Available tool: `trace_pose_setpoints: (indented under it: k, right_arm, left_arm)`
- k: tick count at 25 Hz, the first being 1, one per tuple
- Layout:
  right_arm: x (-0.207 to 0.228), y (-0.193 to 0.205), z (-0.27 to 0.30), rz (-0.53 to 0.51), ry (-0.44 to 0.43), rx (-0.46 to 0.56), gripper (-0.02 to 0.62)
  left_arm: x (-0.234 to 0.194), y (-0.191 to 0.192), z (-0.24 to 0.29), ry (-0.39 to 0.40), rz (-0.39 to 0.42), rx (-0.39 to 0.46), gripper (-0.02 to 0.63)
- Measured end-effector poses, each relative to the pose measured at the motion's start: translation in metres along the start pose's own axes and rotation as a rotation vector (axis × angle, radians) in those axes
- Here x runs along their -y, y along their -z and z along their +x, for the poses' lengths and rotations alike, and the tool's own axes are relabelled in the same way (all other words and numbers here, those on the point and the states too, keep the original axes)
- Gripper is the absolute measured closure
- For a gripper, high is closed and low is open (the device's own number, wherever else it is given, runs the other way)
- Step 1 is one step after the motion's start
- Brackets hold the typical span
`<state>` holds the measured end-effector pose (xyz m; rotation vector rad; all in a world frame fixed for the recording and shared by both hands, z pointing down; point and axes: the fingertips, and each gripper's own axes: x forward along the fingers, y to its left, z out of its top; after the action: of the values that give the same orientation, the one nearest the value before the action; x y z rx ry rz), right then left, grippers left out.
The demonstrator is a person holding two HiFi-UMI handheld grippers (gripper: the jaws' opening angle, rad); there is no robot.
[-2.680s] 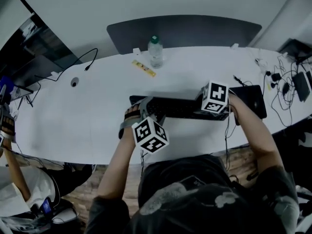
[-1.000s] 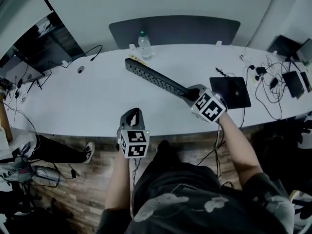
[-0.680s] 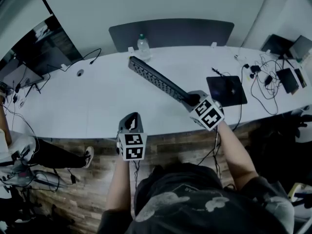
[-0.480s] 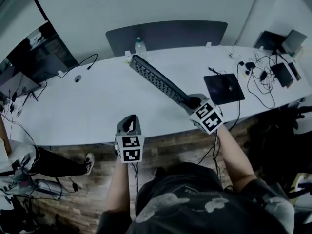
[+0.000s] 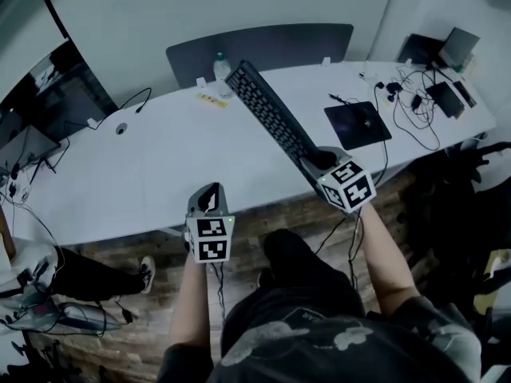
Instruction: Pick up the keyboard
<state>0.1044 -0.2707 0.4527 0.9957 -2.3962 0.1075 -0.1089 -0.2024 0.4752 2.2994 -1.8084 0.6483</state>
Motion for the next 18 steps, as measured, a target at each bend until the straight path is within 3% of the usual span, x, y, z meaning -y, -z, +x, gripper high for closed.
trace_pose_setpoints:
  k: [8,18]
  right_arm:
    - [-0.022,0.013,-0.021,0.147,-0.007,0.046,0.533]
    - [-0.01,0.03,-0.067,0.312,-0.025,0.116,0.532]
  left_arm:
    - [0.019,-0.001,-0.011,0.049,0.014,0.011,0.604]
    - [0.063,-0.012,-0.012,0.081,0.017,0.005,0.604]
